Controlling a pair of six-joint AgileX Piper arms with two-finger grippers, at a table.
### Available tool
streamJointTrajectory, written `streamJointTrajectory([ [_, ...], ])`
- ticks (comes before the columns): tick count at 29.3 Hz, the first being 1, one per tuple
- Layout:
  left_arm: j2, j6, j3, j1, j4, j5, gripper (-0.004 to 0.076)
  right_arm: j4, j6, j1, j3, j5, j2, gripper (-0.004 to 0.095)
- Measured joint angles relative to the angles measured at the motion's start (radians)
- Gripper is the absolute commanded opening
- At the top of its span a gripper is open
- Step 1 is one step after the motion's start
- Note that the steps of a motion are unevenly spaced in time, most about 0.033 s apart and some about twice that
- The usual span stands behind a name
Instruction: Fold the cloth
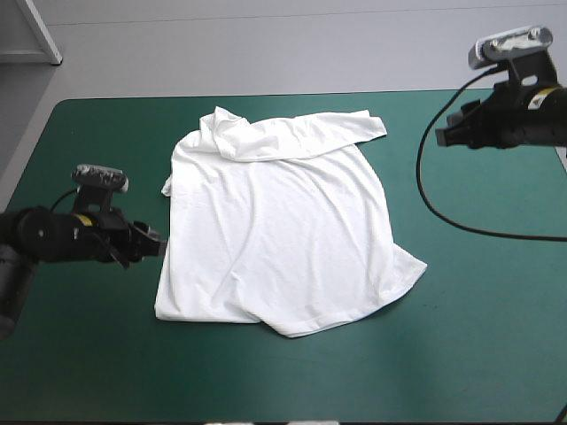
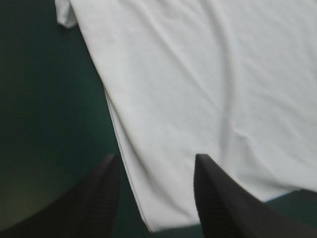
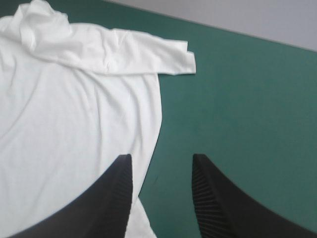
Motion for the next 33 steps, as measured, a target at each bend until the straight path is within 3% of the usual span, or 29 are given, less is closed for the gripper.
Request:
streamJointTrajectory([
  [3, -0.089, -0.035, 0.199, 0.000, -0.001, -0.058, 0.0344, 0.000, -0.013, 0.000, 0.172, -0.027, -0.078, 0.0373],
  [10, -0.079, -0.060, 0.469, 0.000, -0.018, -0.193, 0.0344, 0.001, -0.018, 0.000, 0.378, -0.077, -0.151, 0.0373],
  [18, -0.027, -0.009, 0.517, 0.000, -0.098, -0.315, 0.0344, 0.036, -0.022, 0.000, 0.457, -0.115, -0.152, 0.0373],
  [26, 0.089, 0.036, 0.505, 0.000, -0.114, -0.353, 0.0342, 0.035, -0.029, 0.000, 0.526, -0.129, -0.152, 0.0371],
  [28, 0.107, 0.057, 0.498, 0.000, -0.130, -0.353, 0.0295, 0.034, -0.029, 0.000, 0.555, -0.132, -0.153, 0.0372],
  [32, 0.129, 0.127, 0.496, 0.000, -0.190, -0.386, 0.0015, 0.034, -0.029, 0.000, 0.629, -0.136, -0.154, 0.0371],
  [33, 0.131, 0.140, 0.496, 0.000, -0.202, -0.395, 0.0025, 0.034, -0.029, 0.000, 0.648, -0.140, -0.154, 0.0371],
])
